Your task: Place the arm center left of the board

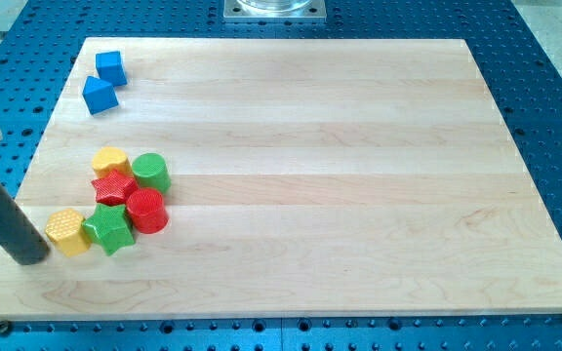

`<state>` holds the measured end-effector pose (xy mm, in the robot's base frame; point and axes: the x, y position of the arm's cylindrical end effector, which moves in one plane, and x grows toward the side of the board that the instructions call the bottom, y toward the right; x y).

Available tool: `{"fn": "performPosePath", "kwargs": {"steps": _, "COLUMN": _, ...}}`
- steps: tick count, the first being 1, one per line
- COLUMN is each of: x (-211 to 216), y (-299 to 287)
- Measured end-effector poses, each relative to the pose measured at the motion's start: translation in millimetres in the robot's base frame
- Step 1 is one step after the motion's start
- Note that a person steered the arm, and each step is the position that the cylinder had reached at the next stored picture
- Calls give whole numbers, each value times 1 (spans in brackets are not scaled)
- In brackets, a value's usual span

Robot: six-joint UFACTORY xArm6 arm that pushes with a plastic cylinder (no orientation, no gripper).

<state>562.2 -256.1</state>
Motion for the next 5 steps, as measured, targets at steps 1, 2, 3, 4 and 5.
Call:
{"fn": "performPosePath", "kwargs": {"steps": 1, "x": 0, "y": 0}}
{"fn": "performPosePath", "kwargs": {"steps": 2, "x": -7, "y": 12}}
{"fn": "performPosePath", "kwargs": {"steps": 3, "x": -7, "y": 13}}
{"fn": "performPosePath", "kwargs": {"steps": 4, "x": -9, "y": 13}}
{"fn": "performPosePath", "kwargs": {"steps": 5, "x": -39, "y": 5}}
